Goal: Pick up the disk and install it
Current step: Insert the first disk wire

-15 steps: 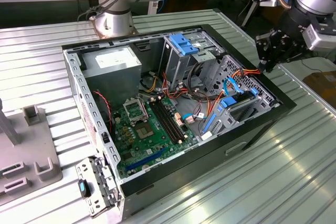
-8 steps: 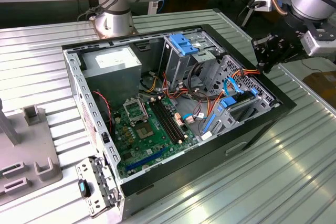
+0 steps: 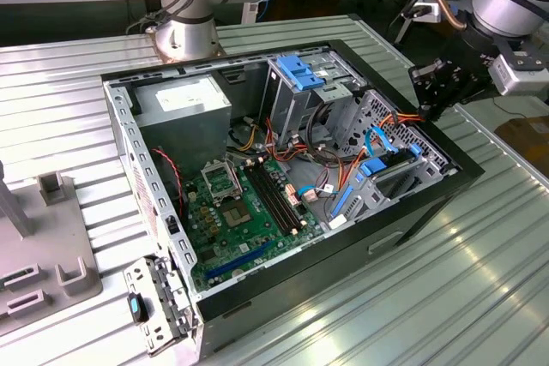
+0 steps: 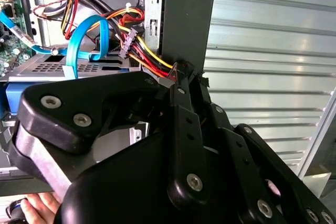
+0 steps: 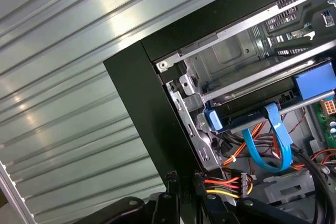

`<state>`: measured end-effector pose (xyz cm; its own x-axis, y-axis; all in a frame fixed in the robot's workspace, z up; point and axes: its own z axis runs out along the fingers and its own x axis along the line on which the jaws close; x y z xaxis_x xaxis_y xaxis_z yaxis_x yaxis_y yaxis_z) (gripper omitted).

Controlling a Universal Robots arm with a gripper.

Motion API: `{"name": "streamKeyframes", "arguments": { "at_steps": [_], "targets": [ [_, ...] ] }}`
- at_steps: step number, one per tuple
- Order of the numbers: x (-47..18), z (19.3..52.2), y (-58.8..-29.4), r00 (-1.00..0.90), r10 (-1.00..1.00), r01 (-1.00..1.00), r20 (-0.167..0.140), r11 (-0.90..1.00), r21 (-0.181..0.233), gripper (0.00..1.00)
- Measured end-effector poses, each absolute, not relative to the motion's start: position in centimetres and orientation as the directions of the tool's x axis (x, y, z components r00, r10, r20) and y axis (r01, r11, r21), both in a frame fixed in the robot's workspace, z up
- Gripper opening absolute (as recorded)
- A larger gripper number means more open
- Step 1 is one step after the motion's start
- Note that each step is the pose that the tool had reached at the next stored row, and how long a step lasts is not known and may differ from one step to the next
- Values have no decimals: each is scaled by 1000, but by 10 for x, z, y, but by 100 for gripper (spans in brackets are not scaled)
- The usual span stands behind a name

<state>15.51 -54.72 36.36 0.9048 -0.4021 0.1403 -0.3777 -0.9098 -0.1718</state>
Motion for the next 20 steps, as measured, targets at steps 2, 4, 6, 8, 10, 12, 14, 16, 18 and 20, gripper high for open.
{"name": "streamKeyframes", "arguments": {
  "at_steps": [2,4,6,8,10,12,14,16,18,20],
  "targets": [
    [155,364,-547,905,-402,-378,140,-910,-172,24],
    [155,364,-547,905,-402,-377,140,-910,-172,24],
    [155,364,-547,905,-402,-377,140,-910,-172,24],
    [155,364,-547,905,-402,-377,140,-910,-172,24],
    [155,364,-547,905,-402,-377,140,-910,-172,24],
    [155,364,-547,905,-401,-377,140,-910,-172,16],
    [155,364,-547,905,-401,-377,140,-910,-172,16],
    [155,364,-547,905,-401,-377,140,-910,-172,16],
    [155,364,-547,905,-401,-377,140,-910,-172,16],
    [155,364,-547,905,-401,-377,140,-910,-172,16]
  ]
}}
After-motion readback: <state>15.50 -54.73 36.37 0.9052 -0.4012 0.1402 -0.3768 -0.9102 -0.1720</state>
